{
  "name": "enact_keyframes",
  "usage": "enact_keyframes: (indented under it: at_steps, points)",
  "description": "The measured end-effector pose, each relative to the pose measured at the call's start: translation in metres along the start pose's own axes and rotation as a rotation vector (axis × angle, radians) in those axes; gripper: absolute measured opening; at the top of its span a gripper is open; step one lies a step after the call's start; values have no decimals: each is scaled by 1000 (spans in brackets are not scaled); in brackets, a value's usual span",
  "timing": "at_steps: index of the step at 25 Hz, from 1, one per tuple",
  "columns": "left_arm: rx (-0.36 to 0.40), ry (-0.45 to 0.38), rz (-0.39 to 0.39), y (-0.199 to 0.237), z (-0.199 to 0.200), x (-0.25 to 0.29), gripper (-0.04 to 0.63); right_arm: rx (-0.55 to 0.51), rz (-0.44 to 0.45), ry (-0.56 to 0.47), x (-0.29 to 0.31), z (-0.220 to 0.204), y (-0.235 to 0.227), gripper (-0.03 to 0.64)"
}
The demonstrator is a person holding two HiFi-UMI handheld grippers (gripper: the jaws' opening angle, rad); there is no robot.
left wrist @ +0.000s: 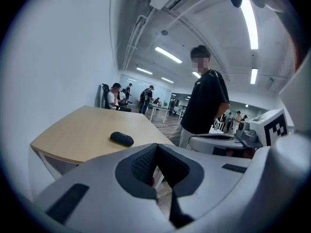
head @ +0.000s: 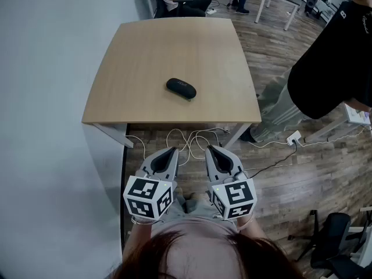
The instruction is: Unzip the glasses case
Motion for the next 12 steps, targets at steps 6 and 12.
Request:
enact_keyframes:
  at_steps: [6,12]
  points:
    - [-18,-10,21,-2,3,10,-6,3,15,-9,3,1,-13,15]
    - [-35,-8,38,1,4,20,-6,28,34,-9,12,0,-24,15]
Point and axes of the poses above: the fingertips, and each gripper's own axes: x forward along the fingers, y to its left, z out of its top, the point moved 1 cm from there along -x, backward along the fingers, and after that the axes turned 2 degrees about -z, right-handed, at the moved point
